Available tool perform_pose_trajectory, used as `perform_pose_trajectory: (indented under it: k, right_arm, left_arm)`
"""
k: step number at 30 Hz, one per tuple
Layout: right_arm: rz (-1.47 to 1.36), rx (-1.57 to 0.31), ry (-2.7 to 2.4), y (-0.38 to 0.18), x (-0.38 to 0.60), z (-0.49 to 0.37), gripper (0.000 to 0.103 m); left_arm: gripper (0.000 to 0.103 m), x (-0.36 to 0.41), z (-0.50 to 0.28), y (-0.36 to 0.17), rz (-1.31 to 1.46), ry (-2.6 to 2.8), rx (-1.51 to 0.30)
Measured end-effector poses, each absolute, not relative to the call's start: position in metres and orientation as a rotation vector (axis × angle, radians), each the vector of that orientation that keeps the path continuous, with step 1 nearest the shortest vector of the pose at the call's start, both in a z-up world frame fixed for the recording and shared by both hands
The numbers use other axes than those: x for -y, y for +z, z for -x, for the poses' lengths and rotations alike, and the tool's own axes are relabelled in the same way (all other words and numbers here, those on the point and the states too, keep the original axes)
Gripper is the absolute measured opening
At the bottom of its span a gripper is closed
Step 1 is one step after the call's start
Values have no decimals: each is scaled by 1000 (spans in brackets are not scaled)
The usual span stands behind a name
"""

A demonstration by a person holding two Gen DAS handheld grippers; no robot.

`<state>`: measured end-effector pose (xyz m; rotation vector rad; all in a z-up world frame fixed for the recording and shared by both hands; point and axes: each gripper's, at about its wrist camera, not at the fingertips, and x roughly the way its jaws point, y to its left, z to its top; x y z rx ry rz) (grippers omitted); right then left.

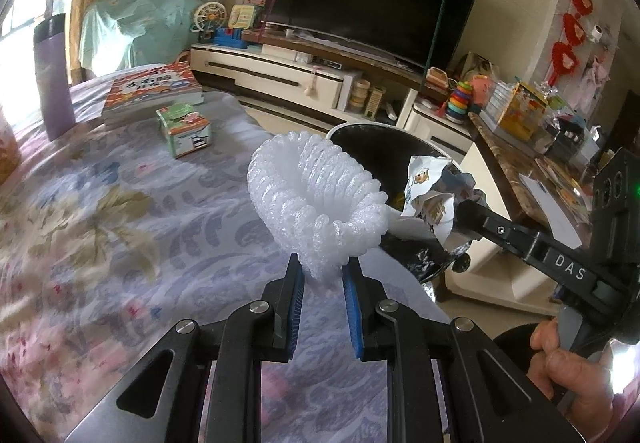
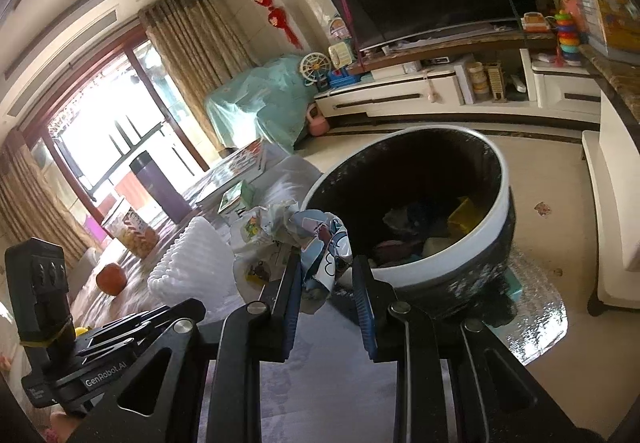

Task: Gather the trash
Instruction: 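Carry the white foam net and crumpled wrapper over the bin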

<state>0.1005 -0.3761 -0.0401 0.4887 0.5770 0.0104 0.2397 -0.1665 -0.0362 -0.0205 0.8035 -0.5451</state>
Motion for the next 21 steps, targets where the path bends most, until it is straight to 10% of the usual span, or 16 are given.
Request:
perform_pose_trajectory:
  k: [21]
  right_arm:
    - [-469,-574,-63,-33,408,-110,25]
  left_arm:
    - [18,210,-263,-34,-24,-586,-804]
